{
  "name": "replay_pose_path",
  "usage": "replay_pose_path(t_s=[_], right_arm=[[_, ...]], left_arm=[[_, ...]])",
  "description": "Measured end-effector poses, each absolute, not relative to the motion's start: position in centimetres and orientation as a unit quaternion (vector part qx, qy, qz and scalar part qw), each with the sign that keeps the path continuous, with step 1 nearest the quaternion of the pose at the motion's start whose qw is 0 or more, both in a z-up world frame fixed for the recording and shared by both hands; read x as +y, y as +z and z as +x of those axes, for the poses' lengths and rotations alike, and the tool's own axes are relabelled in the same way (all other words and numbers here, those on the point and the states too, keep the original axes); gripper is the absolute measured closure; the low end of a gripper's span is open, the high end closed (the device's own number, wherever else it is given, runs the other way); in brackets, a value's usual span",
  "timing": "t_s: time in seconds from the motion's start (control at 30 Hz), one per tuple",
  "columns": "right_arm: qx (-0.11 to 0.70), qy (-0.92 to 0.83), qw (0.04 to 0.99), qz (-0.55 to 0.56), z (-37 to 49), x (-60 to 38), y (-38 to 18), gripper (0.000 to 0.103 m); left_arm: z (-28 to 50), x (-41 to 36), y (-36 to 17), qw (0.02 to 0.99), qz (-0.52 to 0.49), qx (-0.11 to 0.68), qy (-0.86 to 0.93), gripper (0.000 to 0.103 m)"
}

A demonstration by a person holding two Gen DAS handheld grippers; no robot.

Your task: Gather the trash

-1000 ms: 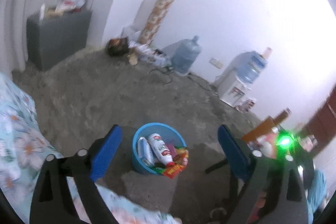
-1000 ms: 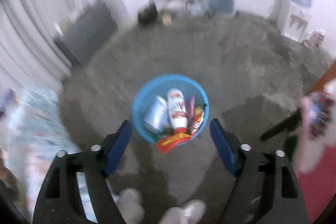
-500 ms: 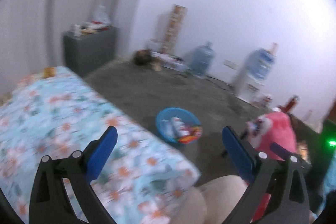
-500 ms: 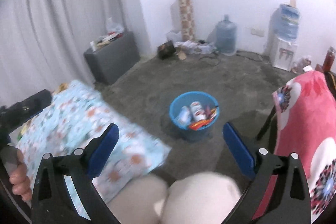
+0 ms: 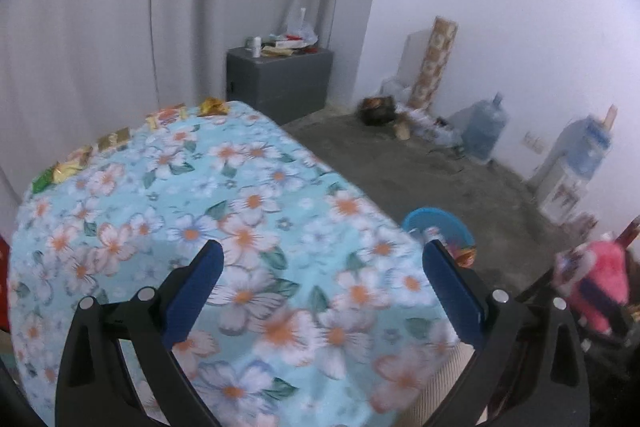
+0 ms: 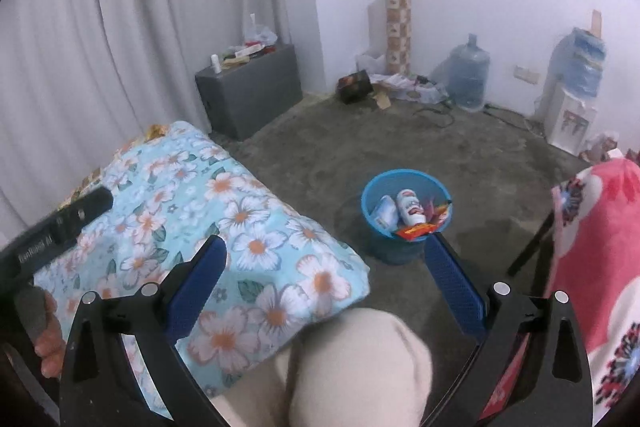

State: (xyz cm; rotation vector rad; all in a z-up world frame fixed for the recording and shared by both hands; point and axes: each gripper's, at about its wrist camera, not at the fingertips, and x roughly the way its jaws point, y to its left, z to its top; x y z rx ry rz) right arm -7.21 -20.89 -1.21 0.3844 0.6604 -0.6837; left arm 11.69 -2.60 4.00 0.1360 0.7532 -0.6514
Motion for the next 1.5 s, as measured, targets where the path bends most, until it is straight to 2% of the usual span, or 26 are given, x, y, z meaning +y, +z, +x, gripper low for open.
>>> replay_pose_path(t_s=[0.2, 0.4, 0.7, 1.1, 1.5], right_arm=[[0.330, -0.313, 0.878, 0.149, -4.4, -22.6, -2.0, 0.008], [0.323, -0.355, 0.870, 0.110, -6.3, -24.3, -2.1, 0.008], [0.315, -0.379, 0.859, 0.139, -10.6, -23.6, -0.5, 0.008], [0.360, -0.339, 0.862, 0.110, -9.3, -20.7, -1.1, 0.008], [0.366, -0.344, 0.858, 0.110, -9.4, -20.8, -1.3, 0.008]], left_arm=[[12.4, -3.5, 2.4, 0.896, 0.100, 0.346, -0.260, 0.005], [11.6, -3.6, 1.7, 0.907, 0.110, 0.338, -0.227, 0.005], [9.5, -3.9, 1.0, 0.890, 0.102, 0.377, -0.238, 0.005], [7.1, -4.0, 1.0, 0.875, 0.089, 0.416, -0.232, 0.005], [6.3, -4.5, 0.5, 0.872, 0.107, 0.428, -0.213, 0.005]])
